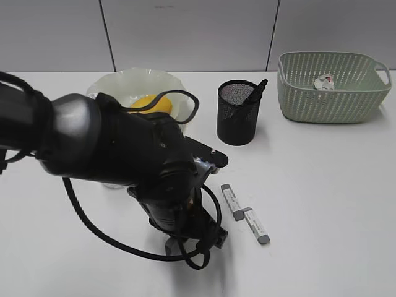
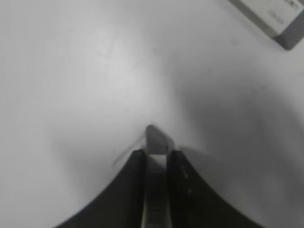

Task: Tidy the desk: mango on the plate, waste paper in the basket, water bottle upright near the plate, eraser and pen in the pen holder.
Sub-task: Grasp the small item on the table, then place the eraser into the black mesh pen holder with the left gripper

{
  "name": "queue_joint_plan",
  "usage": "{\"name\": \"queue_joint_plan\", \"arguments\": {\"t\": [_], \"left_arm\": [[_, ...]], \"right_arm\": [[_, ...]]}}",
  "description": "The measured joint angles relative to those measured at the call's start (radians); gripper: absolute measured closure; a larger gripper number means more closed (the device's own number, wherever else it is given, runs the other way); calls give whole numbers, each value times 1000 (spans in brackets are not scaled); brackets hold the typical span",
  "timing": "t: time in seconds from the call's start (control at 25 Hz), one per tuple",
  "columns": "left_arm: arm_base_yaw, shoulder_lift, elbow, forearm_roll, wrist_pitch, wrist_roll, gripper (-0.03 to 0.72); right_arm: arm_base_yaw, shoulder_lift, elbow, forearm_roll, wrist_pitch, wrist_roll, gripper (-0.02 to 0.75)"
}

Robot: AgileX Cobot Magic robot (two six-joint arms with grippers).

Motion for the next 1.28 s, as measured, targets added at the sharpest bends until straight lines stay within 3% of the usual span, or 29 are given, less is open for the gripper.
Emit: {"name": "queue_joint_plan", "arguments": {"t": [0.08, 0.24, 0.4, 0.52, 0.72, 0.84, 1.28], "left_arm": [[0, -1, 0, 21, -2, 0, 614], [2, -57, 1, 98, -91, -17, 613], [44, -189, 1, 301, -399, -82, 613], [152, -226, 0, 385, -738, -93, 613], [368, -130, -49, 294, -1097, -83, 613], [397, -47, -115, 277, -1144, -53, 613], [369, 166, -318, 281, -1101, -6, 595]], "right_arm": [[0, 0, 0, 0, 0, 0, 325], [0, 0, 0, 0, 0, 0, 325], [0, 0, 0, 0, 0, 0, 325], [0, 0, 0, 0, -1, 0, 325], [0, 0, 0, 0, -1, 0, 325], [0, 0, 0, 0, -1, 0, 325], [0, 0, 0, 0, -2, 0, 325]]}}
